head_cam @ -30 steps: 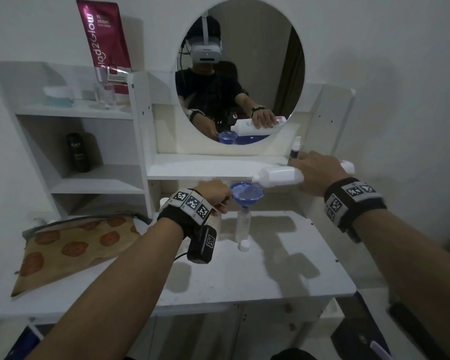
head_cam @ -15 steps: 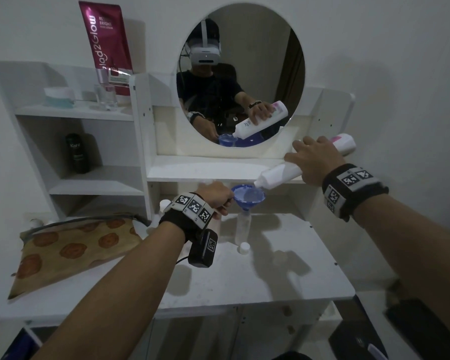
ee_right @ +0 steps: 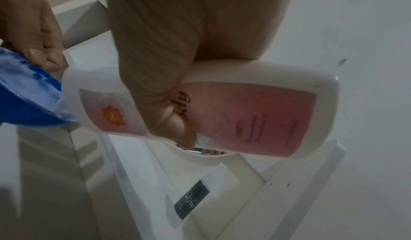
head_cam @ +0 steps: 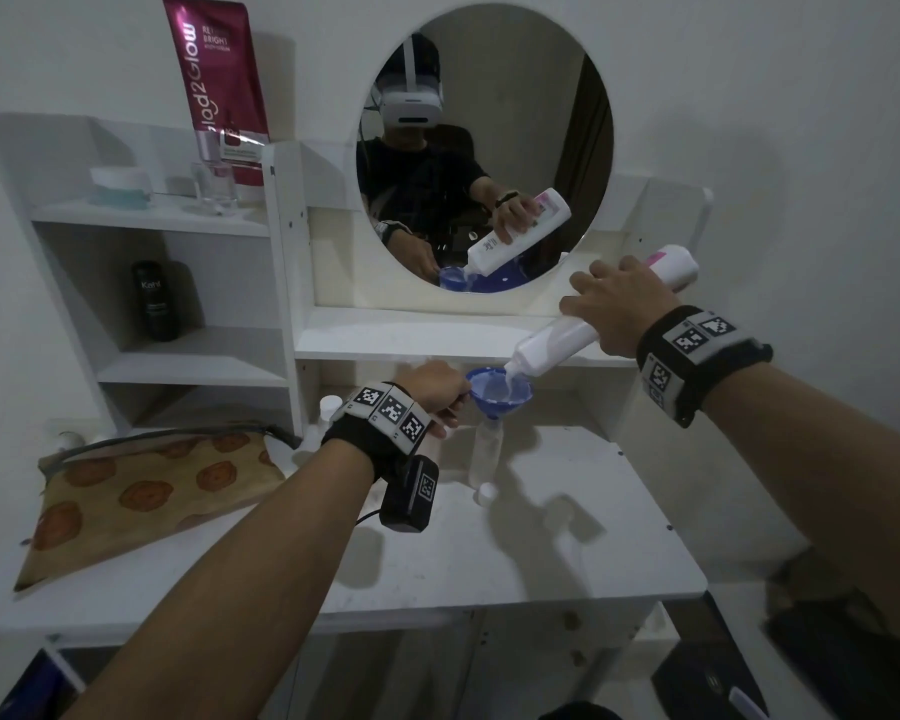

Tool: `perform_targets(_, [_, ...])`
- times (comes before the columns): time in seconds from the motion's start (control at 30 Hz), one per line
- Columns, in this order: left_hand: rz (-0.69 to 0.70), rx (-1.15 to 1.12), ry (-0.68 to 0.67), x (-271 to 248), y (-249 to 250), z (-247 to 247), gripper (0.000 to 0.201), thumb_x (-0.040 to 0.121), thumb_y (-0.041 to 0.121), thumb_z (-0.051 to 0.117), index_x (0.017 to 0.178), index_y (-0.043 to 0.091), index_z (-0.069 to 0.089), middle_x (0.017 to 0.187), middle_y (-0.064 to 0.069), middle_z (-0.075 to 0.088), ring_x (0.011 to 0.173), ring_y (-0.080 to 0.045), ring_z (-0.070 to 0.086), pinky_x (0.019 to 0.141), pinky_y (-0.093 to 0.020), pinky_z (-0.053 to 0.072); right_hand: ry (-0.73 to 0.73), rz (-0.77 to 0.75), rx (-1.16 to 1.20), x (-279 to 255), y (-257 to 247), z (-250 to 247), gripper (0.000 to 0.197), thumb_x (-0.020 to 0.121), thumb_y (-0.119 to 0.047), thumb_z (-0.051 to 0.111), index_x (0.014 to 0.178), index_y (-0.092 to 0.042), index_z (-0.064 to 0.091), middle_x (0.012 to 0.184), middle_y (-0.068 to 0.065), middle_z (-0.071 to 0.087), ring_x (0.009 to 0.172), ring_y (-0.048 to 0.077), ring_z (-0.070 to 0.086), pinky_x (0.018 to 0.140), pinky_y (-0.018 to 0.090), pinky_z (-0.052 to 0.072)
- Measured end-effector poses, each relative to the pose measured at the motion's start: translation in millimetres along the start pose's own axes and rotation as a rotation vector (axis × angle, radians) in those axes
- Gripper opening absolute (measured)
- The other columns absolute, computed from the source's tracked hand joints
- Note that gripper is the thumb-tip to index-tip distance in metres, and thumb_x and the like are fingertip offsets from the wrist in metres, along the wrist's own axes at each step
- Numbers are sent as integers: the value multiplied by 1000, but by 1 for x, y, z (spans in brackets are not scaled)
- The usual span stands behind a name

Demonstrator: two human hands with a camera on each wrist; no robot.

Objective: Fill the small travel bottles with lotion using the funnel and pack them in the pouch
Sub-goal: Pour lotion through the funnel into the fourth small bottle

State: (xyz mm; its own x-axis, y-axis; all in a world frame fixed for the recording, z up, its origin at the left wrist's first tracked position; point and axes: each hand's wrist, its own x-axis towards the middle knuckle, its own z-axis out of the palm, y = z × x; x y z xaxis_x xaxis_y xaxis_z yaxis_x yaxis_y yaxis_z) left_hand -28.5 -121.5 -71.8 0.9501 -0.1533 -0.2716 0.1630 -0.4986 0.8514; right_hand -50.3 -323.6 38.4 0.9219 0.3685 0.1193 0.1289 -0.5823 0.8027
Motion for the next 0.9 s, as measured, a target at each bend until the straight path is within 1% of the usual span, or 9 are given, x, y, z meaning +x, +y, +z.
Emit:
perform_targets(0.07, [-2, -6, -6, 0, 0, 0, 21, 99, 18, 41, 85, 8, 53, 73, -6, 54, 67, -20, 58, 52, -29, 50, 0, -13, -14, 1, 1, -3, 54, 83, -33, 73, 132, -30, 50, 126, 0, 56, 116, 21, 54, 99, 43, 45])
perform_targets(0.23, [-11, -14, -7, 0, 0, -1, 22, 99, 18, 41, 82, 9, 53, 72, -5, 53, 69, -21, 57, 52, -28, 49, 19, -48, -58, 1, 3, -13, 52, 83, -34, 73, 130, -32, 52, 126, -2, 57, 116, 20, 55, 100, 41, 47])
perform_targets(0.4, [-10, -17, -2, -1, 0, -1, 21, 98, 18, 42, 84, 8, 53, 73, -6, 54, 70, -21, 58, 52, -28, 49, 7, -85, -101, 1, 4, -21, 50, 83, -33, 73, 129, -33, 54, 124, -3, 58, 116, 19, 57, 99, 41, 48])
perform_targets(0.6, [-10, -20, -2, -3, 0, 0, 21, 98, 17, 42, 82, 9, 53, 72, -5, 54, 66, -19, 58, 54, -27, 49, 4, -96, -113, 2, 4, -26, 49, 83, -33, 74, 128, -32, 56, 123, -3, 60, 116, 20, 58, 98, 42, 48])
perform_targets(0.73, [-9, -16, -13, -4, 0, -1, 20, 97, 19, 43, 86, 7, 54, 72, -5, 54, 68, -20, 58, 56, -29, 51, 4, -81, -129, 3, 6, -29, 55, 81, -33, 76, 130, -31, 53, 123, -1, 59, 118, 23, 57, 99, 45, 47])
perform_targets(0.9, [-11, -19, -20, -3, 0, -1, 22, 98, 20, 44, 82, 9, 54, 72, -5, 55, 70, -22, 58, 57, -29, 50, 5, -79, -128, 4, 6, -29, 54, 81, -32, 75, 130, -32, 53, 123, -1, 58, 118, 22, 56, 100, 45, 48])
